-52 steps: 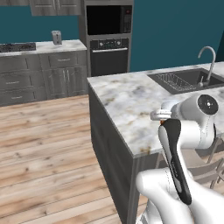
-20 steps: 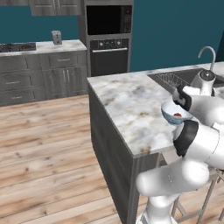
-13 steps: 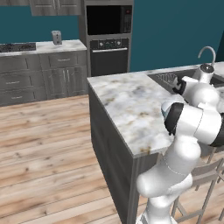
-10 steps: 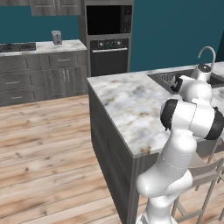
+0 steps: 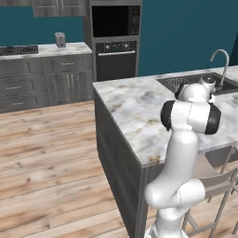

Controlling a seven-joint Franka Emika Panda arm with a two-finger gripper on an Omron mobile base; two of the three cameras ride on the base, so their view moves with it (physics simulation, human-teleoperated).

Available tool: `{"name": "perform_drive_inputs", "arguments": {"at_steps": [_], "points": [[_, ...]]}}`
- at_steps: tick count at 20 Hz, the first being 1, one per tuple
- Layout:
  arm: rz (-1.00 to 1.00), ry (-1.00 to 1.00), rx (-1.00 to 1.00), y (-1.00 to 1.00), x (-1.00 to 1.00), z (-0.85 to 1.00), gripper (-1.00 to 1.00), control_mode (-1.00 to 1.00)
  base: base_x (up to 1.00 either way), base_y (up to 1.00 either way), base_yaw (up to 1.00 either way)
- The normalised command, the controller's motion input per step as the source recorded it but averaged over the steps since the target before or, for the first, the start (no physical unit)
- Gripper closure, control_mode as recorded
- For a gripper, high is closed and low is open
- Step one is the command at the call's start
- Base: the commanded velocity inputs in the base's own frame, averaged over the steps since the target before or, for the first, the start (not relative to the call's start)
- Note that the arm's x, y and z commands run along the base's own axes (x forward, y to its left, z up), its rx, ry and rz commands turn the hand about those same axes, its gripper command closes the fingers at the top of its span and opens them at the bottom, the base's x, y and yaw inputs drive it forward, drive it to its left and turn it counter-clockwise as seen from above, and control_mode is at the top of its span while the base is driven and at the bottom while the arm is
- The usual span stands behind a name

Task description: Retrieve the apple and peach from the fridge and place them into the bowl on the dining table.

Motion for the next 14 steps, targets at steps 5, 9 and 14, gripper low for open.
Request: {"name": "perform_drive_inputs", "arguments": {"at_steps": [5,9,14], "points": [[0.00,0.01,0.00,-0.05,0.11,-0.17,1.00,-1.00,0.00,0.00,0.00],[0.00,0.00,0.00,0.00,0.00,-0.02,1.00,-1.00,0.00,0.00,0.00],[0.00,0.00,0.00,0.00,-0.01,0.00,1.00,-1.00,0.00,0.00,0.00]]}}
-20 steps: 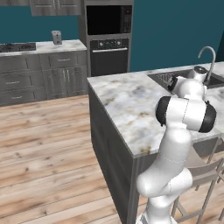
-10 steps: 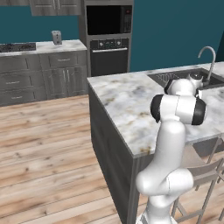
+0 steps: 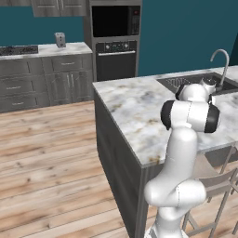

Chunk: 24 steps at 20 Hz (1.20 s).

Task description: Retrieve the apple and peach from the fridge and place them into the bowl on the dining table.

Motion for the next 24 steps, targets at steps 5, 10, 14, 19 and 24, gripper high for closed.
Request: {"name": "perform_drive_inputs", "arguments": {"at_steps": [5,10,14,19,24], "points": [[0.00,0.01,0.00,0.00,0.00,-0.02,1.00,-1.00,0.00,0.00,0.00],[0.00,0.02,0.00,0.00,0.00,-0.14,1.00,-1.00,0.00,0.00,0.00],[0.00,0.02,0.00,0.00,0.01,-0.20,1.00,-1.00,0.00,0.00,0.00],[0.00,0.04,0.00,0.00,0.23,-0.11,1.00,-1.00,0.00,0.00,0.00],[0.00,0.04,0.00,0.00,0.28,0.00,1.00,-1.00,0.00,0.00,0.00]]}}
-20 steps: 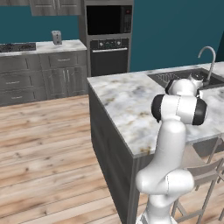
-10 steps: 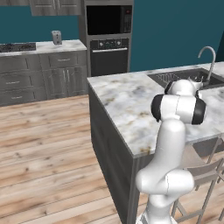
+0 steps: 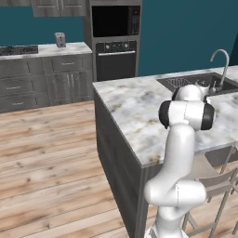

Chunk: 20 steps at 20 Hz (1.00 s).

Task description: Retrieve the apple and peach from the fridge and place them into the bowl on the dining table.

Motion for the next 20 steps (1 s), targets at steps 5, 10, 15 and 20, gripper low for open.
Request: {"name": "perform_drive_inputs", "arguments": {"at_steps": [5,10,15,20], "points": [[0.00,0.03,0.00,0.00,0.16,0.00,-1.00,-1.00,0.00,0.00,0.00],[0.00,0.04,0.00,0.00,0.00,-0.04,-1.00,-1.00,0.00,0.00,0.00],[0.00,0.01,0.00,0.00,0.00,0.00,-1.00,-1.00,0.00,0.00,0.00],[0.00,0.00,0.00,0.00,-0.30,0.18,-1.00,-1.00,0.00,0.00,0.00]]}}
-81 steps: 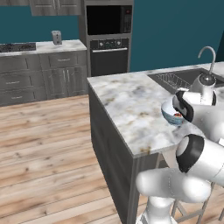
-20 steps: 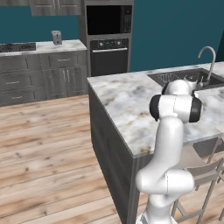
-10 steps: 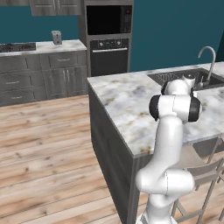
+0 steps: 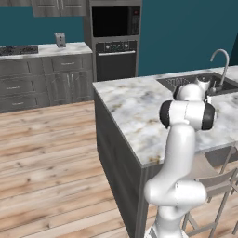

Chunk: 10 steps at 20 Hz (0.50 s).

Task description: Retrieve the apple and peach from the fridge and place them into the bowl on the dining table.

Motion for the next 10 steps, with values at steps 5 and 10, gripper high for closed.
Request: {"name": "perform_drive_inputs", "arguments": {"at_steps": [5,10], "points": [[0.00,-0.03,0.00,0.00,-0.69,0.68,-1.00,-1.00,0.00,0.00,0.00],[0.00,-0.14,0.00,0.00,-1.00,0.82,-1.00,-1.00,0.00,0.00,0.00]]}}
